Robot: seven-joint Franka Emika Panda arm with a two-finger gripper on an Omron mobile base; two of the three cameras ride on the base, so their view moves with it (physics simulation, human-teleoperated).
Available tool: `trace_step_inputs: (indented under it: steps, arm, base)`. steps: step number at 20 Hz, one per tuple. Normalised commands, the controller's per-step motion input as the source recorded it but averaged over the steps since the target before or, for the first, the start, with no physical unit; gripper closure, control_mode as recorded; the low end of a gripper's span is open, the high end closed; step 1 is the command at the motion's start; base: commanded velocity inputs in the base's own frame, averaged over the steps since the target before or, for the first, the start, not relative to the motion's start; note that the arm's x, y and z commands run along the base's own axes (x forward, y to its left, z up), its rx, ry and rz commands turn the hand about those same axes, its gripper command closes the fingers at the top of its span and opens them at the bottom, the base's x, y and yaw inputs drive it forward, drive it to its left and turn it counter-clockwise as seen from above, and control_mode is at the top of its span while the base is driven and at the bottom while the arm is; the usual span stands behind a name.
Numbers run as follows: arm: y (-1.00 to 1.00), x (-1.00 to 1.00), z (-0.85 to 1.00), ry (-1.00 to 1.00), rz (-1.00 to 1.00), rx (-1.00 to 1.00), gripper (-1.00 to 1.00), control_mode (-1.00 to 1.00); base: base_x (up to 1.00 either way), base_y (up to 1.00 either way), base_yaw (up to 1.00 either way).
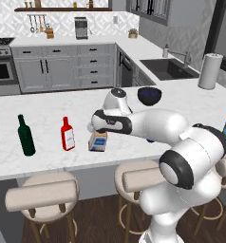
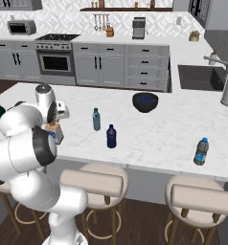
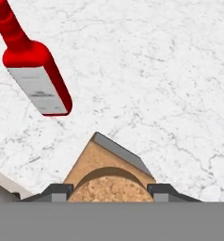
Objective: Move the plastic bottles in the middle to the plastics group, and the glass bottles in the middle to the glass group.
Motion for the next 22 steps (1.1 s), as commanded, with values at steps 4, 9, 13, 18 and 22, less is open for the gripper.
trace_step_inputs:
  steps: [4, 9, 13, 18, 22]
  arm:
    - [0.49, 0.14, -0.03, 0.00, 0.04, -0.04, 1.00, -1.00]
    - [0.30, 0.14, 0.00, 0.00, 0.11, 0.00, 1.00, -1.00]
    - [0.22, 0.01, -0.04, 0.00, 0.10, 0.00, 1.00, -1.00]
    - [0.14, 0.04, -0.26, 0.00, 0.06, -0.06, 1.00, -1.00]
    - [0.10, 0.04, -0.34, 0.00, 0.06, -0.04, 1.00, -1.00]
  base:
    - [0.00, 0.00, 0.00]
    - [0.00, 0.00, 0.00]
    - [0.00, 0.00, 0.00]
    - [0.00, 0.00, 0.00]
    - [0.00, 0.00, 0.00]
